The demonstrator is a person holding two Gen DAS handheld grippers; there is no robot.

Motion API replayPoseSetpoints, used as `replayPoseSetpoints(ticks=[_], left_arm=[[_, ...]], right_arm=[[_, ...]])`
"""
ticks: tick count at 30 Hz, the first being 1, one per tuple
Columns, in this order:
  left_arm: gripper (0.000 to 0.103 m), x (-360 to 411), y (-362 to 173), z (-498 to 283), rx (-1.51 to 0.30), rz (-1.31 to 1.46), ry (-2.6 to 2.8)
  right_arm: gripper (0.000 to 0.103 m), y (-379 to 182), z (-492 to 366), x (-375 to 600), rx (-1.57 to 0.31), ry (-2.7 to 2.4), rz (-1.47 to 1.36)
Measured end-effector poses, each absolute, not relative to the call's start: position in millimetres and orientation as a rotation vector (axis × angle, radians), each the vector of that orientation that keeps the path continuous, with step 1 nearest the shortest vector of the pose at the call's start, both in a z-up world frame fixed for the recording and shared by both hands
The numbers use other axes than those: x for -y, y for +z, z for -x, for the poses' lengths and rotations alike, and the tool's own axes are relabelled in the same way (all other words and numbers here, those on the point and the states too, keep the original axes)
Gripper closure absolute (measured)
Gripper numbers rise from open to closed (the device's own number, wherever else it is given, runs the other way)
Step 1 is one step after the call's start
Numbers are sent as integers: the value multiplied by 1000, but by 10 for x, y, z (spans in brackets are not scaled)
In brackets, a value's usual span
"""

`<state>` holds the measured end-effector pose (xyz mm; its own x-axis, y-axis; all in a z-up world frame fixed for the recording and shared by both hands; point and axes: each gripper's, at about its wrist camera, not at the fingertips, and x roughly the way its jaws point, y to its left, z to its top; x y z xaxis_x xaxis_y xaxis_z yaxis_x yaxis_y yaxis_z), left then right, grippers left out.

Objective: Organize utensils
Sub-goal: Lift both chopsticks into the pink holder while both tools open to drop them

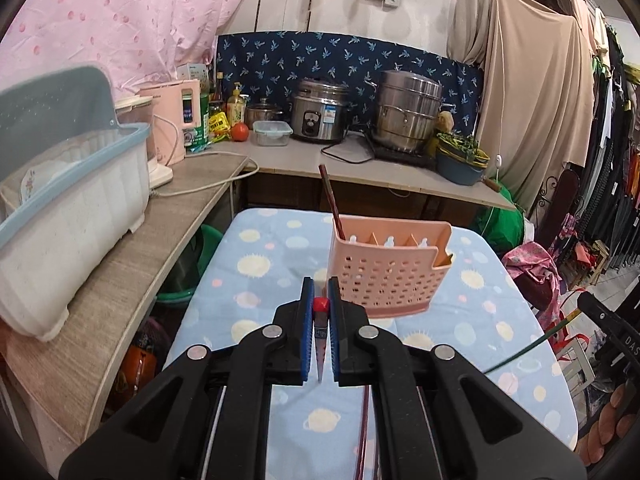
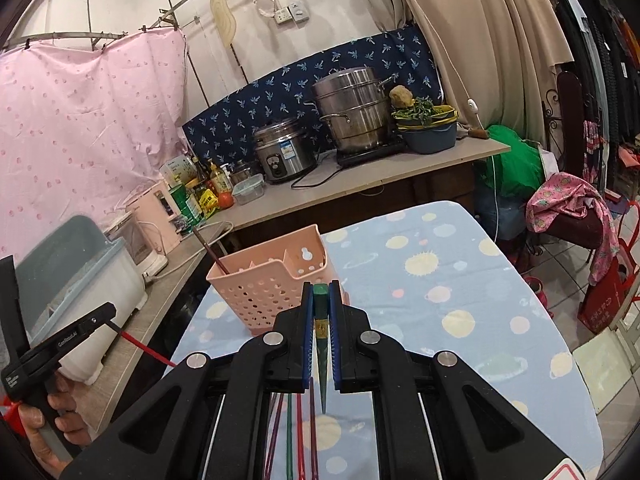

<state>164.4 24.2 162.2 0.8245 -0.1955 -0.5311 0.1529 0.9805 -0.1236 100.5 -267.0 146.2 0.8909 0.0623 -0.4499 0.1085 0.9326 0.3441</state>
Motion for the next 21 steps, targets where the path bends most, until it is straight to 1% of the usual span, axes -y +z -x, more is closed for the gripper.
replayPoseSetpoints(ticks=[8,17,21], left_arm=[[96,-180,2040,-1883,-487,103,-202],[96,-134,2731,-2082,-255,182,-213],[96,-115,2886,-2184,-167,213,-215]], right_arm=[[96,1821,-1344,2727,-367,-5,-398],[96,2241,-1691,2789,-178,20,-482],[96,2333,-1864,2820,-125,17,-516]])
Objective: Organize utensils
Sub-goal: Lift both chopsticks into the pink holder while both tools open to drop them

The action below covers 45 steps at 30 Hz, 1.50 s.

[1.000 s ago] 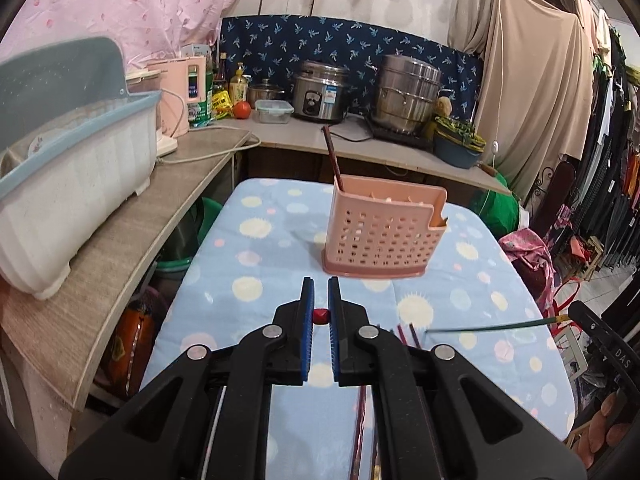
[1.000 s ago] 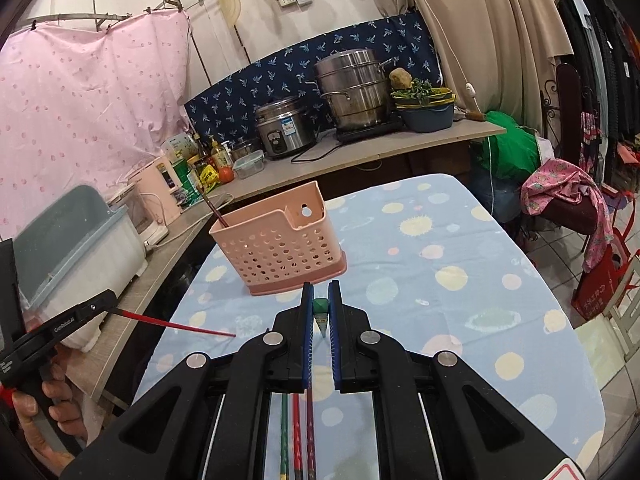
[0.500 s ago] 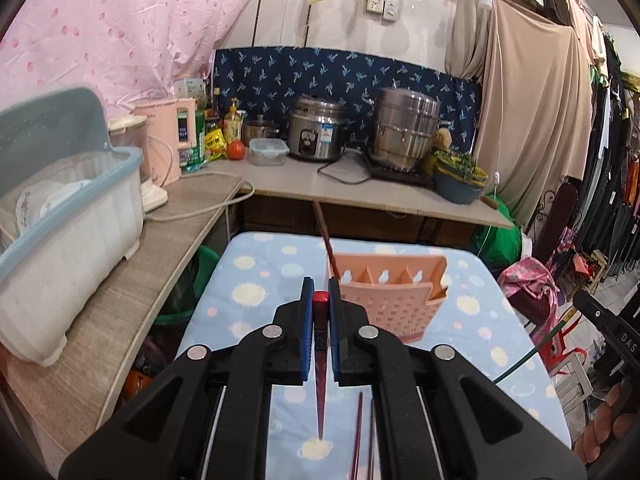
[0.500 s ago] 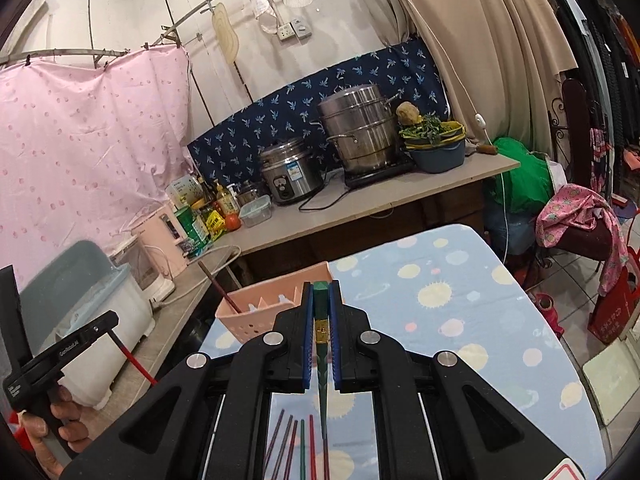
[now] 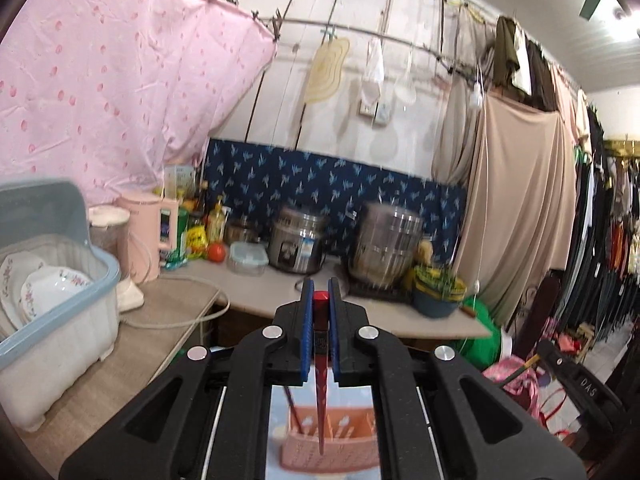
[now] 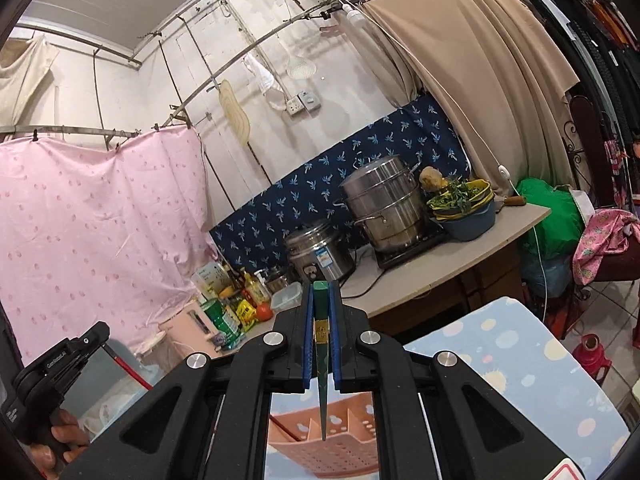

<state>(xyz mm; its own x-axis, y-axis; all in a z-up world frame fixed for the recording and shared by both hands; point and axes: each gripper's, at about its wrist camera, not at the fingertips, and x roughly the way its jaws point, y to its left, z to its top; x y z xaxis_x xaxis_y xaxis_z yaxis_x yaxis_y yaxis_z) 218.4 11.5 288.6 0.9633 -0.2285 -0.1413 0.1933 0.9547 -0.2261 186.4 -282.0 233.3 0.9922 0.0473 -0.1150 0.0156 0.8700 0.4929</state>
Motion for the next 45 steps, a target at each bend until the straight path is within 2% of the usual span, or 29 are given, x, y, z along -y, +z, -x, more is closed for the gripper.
replayPoseSetpoints(ticks=[7,27,30,34,36,37,42,44,45], left_arm=[[96,2,2819,-2546,-138,222,-201],[96,72,2048,-3023,-299,187,-174],[87,57,1989,-3040,-328,203,-168],[69,47,1979,-3015,-333,213,-170],[59,45,1979,-2992,-337,214,-178],[55,45,1981,-2977,-337,213,-180],[52,51,1964,-2896,-355,198,-183],[45,38,1947,-2856,-371,197,-186],[44,33,1938,-2833,-377,196,-188]], right_arm=[[96,2244,-2246,2748,-158,16,-501],[96,1555,-2639,2487,-355,36,-432],[91,1534,-2631,2475,-357,40,-435],[87,1552,-2588,2485,-350,38,-436],[76,1565,-2558,2500,-344,36,-440],[75,1571,-2540,2506,-340,36,-444],[74,1592,-2501,2503,-342,41,-444],[74,1593,-2449,2488,-346,46,-438],[74,1586,-2416,2480,-349,49,-439]])
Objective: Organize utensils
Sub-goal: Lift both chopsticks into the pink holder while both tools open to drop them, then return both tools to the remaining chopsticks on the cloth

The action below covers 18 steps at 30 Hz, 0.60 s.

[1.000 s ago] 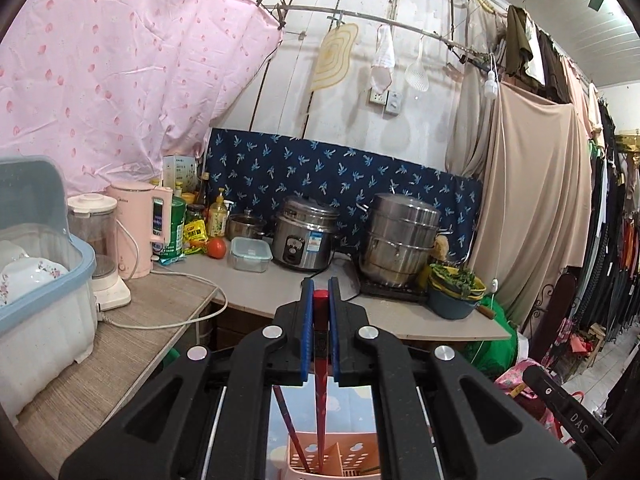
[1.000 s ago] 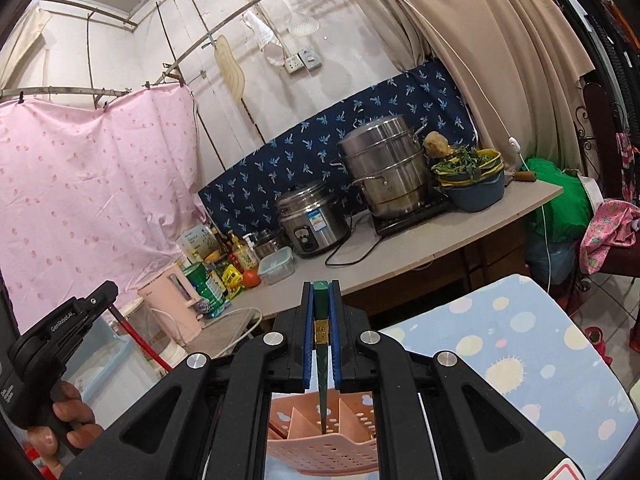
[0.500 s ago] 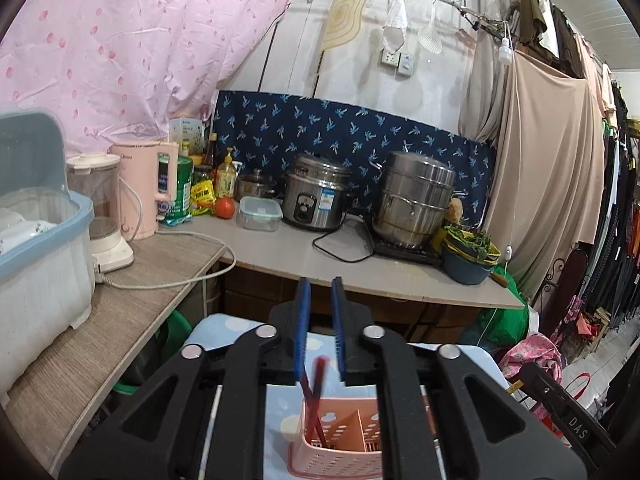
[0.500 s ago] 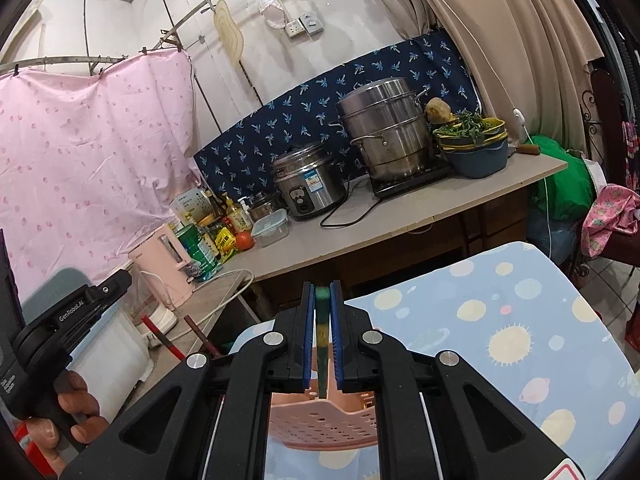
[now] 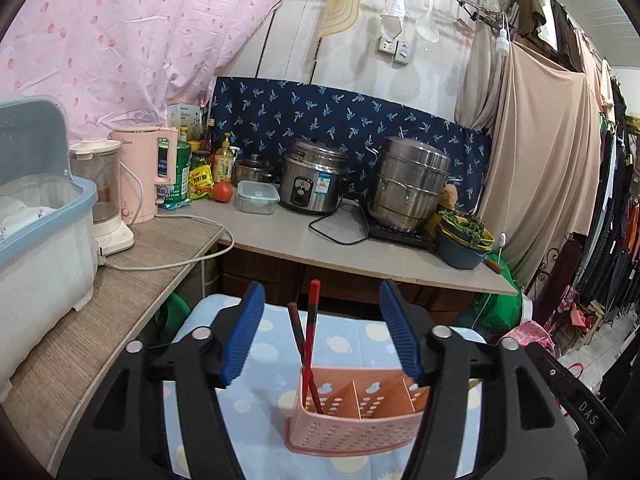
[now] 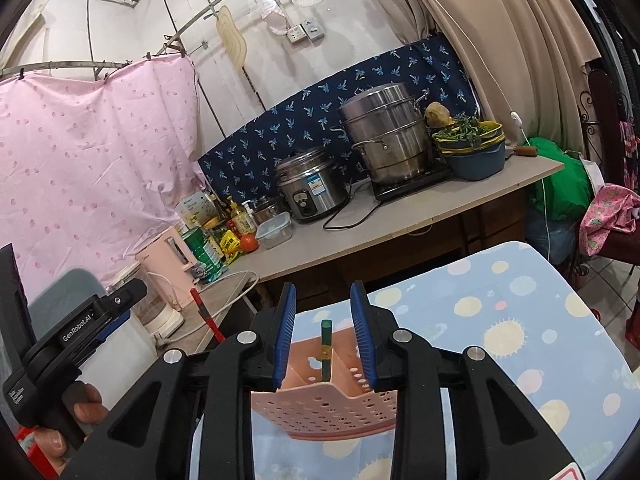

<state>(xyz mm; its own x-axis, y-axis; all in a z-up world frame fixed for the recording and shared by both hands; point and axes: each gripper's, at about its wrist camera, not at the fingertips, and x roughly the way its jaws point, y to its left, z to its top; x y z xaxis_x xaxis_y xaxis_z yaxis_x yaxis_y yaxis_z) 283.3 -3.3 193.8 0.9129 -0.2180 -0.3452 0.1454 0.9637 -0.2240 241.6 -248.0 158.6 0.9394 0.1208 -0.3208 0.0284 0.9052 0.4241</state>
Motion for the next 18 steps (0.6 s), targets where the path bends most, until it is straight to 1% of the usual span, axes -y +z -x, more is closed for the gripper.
replayPoseSetpoints(ticks=[5,18], left_arm=[[42,-7,1853,-2664,-419,177,-192],[42,-39,1370,-2061,-540,97,-197]], right_arm=[[74,1541,-2221,2442,-372,65,-449],[74,1130,-1549,2275,-496,92,-435]])
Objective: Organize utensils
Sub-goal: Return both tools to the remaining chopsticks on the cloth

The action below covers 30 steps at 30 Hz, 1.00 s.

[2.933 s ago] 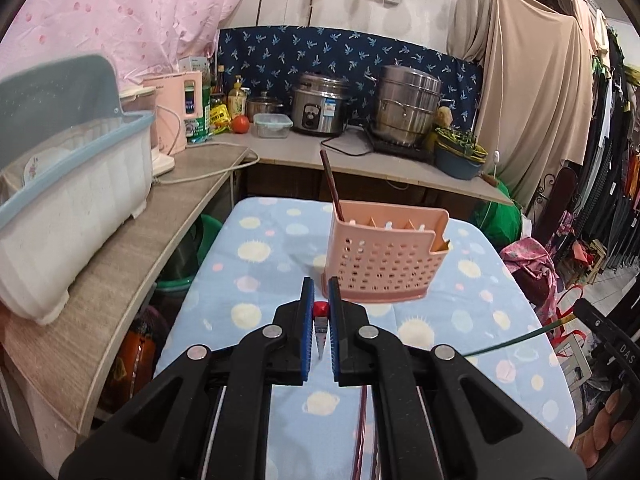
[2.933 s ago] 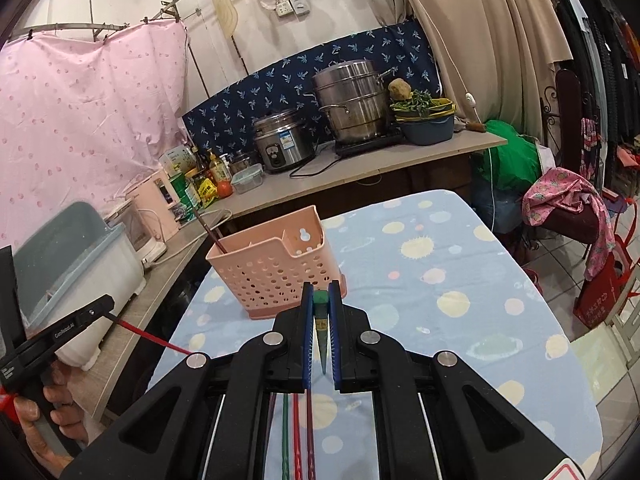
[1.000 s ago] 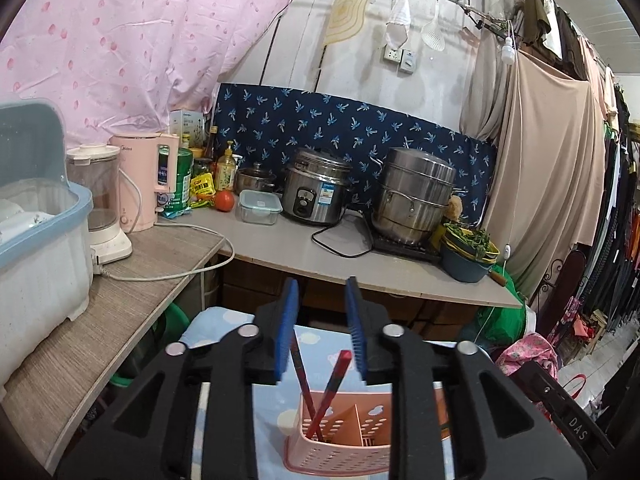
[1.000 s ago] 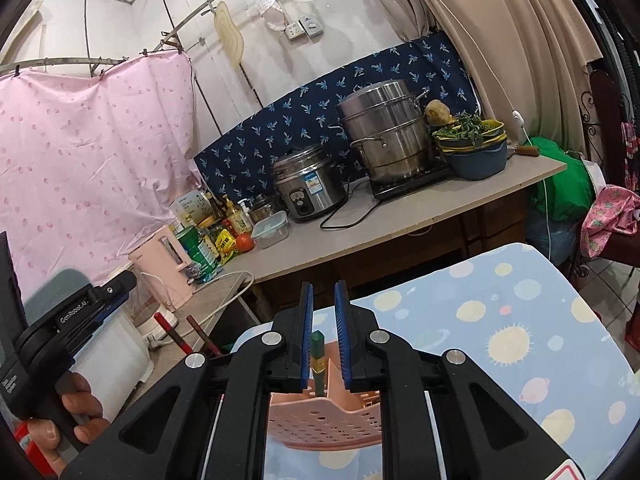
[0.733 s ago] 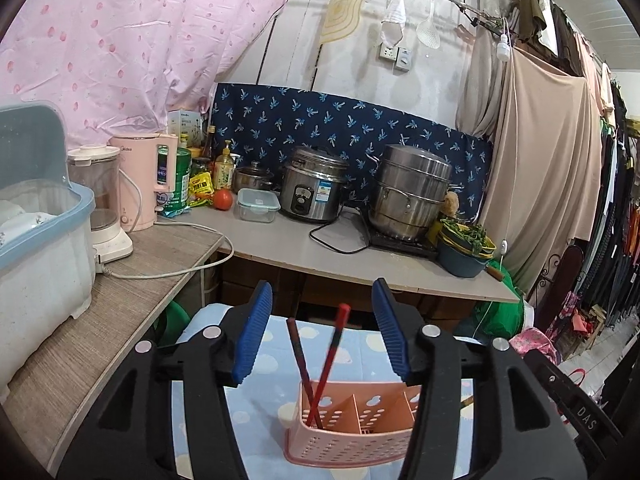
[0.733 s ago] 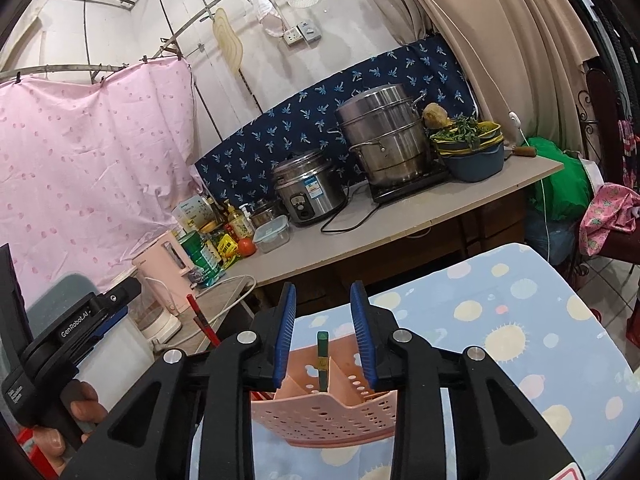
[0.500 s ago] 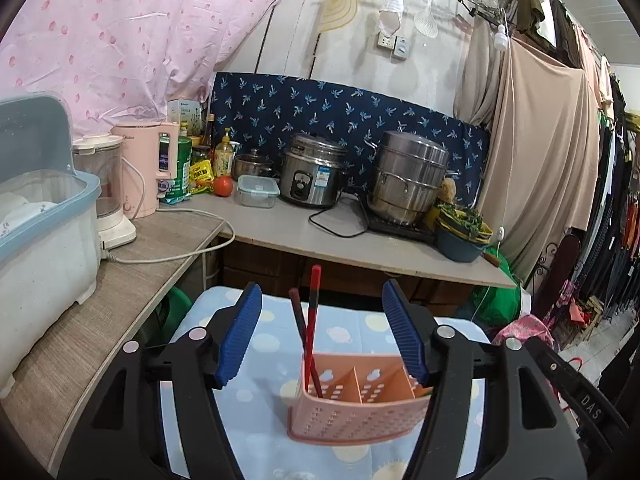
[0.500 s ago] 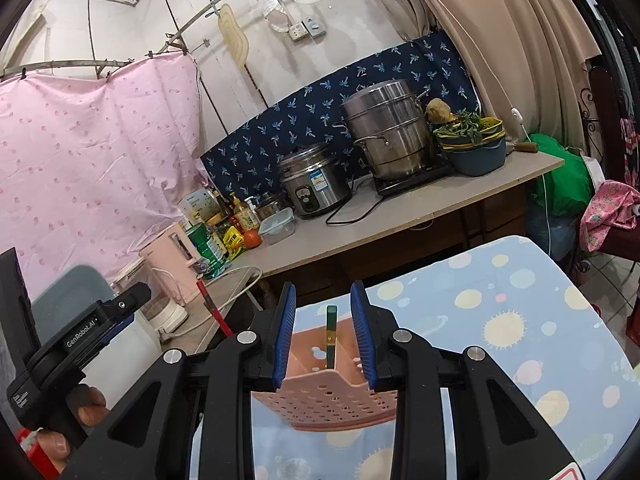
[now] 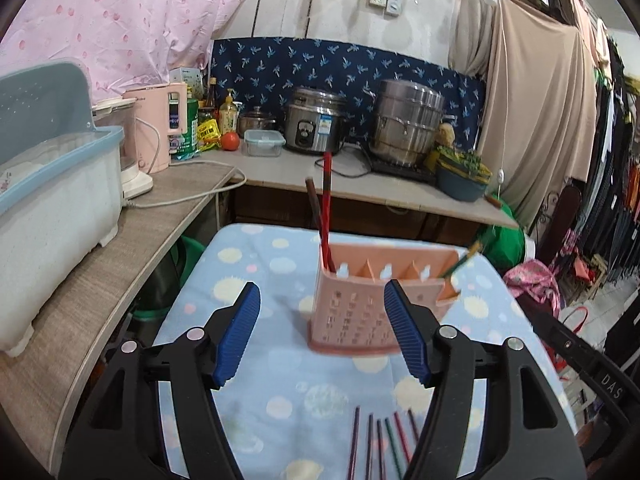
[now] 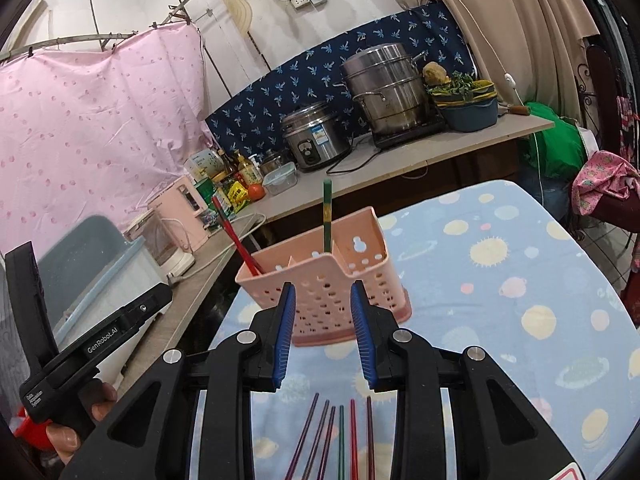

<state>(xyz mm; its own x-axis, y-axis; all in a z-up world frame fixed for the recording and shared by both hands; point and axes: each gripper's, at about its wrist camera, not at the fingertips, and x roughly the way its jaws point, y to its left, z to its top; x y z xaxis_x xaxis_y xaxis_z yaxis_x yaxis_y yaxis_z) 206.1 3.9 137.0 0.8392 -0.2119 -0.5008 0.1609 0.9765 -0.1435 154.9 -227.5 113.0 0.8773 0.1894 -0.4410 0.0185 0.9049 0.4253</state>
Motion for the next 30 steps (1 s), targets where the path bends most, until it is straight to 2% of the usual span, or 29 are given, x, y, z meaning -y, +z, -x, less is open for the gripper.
replayPoseSetpoints(ticks=[17,30], left_arm=[[42,-173,418,-1301,-753,92,-196],[42,-129,41,-950,-829,41,-200]], right_arm=[[74,197,-592,2077,-752,59,-350],[74,-158,-307,1931,-841,58,-323]])
